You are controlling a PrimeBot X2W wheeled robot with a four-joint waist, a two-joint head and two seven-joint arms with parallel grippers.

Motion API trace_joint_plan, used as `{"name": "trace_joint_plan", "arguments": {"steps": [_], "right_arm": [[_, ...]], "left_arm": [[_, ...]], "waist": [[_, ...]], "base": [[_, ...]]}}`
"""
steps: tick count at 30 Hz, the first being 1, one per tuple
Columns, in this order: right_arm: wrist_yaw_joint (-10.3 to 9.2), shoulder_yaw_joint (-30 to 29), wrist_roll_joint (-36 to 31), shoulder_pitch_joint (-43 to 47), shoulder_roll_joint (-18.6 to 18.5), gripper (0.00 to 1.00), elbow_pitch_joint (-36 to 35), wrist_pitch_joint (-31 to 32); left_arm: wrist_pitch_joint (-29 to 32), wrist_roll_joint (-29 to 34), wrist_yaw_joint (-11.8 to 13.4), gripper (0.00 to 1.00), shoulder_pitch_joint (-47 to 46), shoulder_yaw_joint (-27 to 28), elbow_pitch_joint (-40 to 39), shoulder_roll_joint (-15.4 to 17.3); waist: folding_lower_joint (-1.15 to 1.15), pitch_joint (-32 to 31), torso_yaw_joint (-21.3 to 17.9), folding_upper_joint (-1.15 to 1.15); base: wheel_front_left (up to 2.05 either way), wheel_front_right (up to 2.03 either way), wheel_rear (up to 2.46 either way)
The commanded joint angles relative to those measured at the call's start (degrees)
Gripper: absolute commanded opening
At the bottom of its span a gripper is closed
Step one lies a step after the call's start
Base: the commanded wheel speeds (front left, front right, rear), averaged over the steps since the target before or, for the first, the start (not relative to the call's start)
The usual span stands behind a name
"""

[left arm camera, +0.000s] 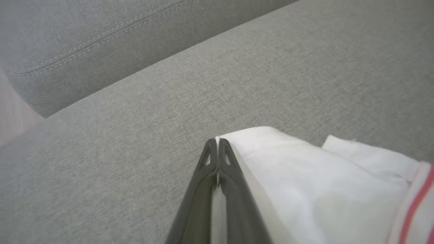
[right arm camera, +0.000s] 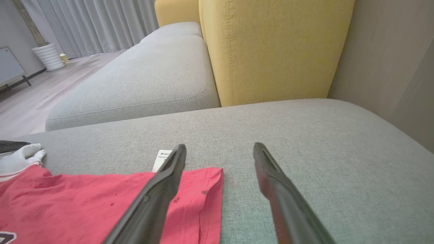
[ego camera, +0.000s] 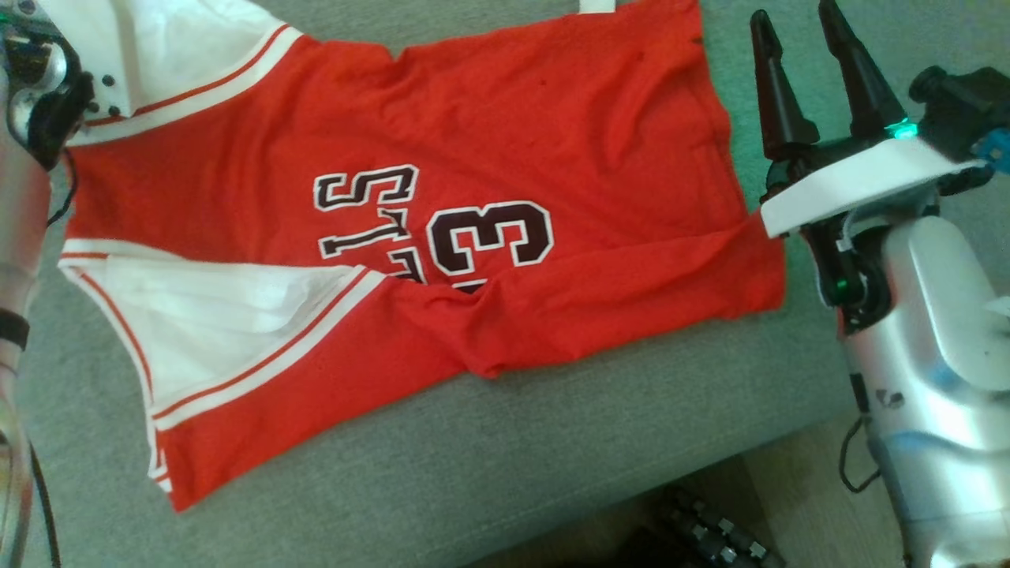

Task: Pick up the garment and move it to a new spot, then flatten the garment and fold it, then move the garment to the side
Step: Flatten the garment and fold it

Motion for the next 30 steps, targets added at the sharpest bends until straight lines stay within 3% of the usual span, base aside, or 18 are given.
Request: {"name": "trace_joint_plan", "arguments": {"steps": [1,6,12,15,27,28,29,30], "right_arm": [[0.19,-0.1,1.5,-1.6,-0.2,1.00,-0.9,0.7],[0.19,-1.1,1.7,-4.8,-2.6,1.00,4.4,4.4],[0.19,1.1,3.5,-9.6,-5.5,1.00,10.5,9.6],[0.19,3.5,1.4,-11.6,-8.5,1.00,13.9,11.6],[0.19,7.7,4.0,-16.6,-10.6,1.00,23.5,15.8],[0.19,8.2,4.4,-16.8,-10.7,0.87,24.0,16.1],[0.19,8.7,4.8,-17.0,-10.7,0.23,24.3,16.1],[0.19,9.0,5.2,-17.1,-10.8,0.00,24.6,16.1]], "left_arm": [[-1.1,-0.7,0.1,0.00,-3.3,0.9,-1.7,2.1],[-5.1,-2.2,0.1,0.00,-4.2,-2.3,-4.1,1.1],[-8.3,-5.8,0.1,0.00,-4.6,-5.5,-8.4,-0.6],[-9.4,-7.3,0.1,0.00,-4.2,-7.2,-10.5,-1.1],[-10.2,-10.3,0.1,0.00,-3.5,-10.9,-14.8,-0.8],[-10.2,-10.4,0.1,0.00,-3.6,-10.9,-14.8,-0.7],[-10.3,-10.4,0.1,0.00,-3.6,-11.0,-14.7,-0.5],[-10.4,-10.4,0.1,0.00,-3.7,-11.0,-14.6,-0.4]], "waist": [[0.00,-0.2,0.9,0.00],[0.00,-0.2,4.2,0.00],[0.00,0.3,8.1,0.00],[0.00,0.5,9.7,0.00],[0.00,0.9,12.0,0.00],[0.00,0.9,12.0,0.00],[0.00,0.9,11.9,0.00],[0.00,0.8,11.9,0.00]], "base": [[0.00,0.00,0.00],[0.00,0.00,0.00],[0.00,0.00,0.00],[0.00,0.00,0.00],[0.00,0.00,0.00],[0.00,0.00,0.00],[0.00,0.00,0.00],[0.00,0.00,0.00]]}}
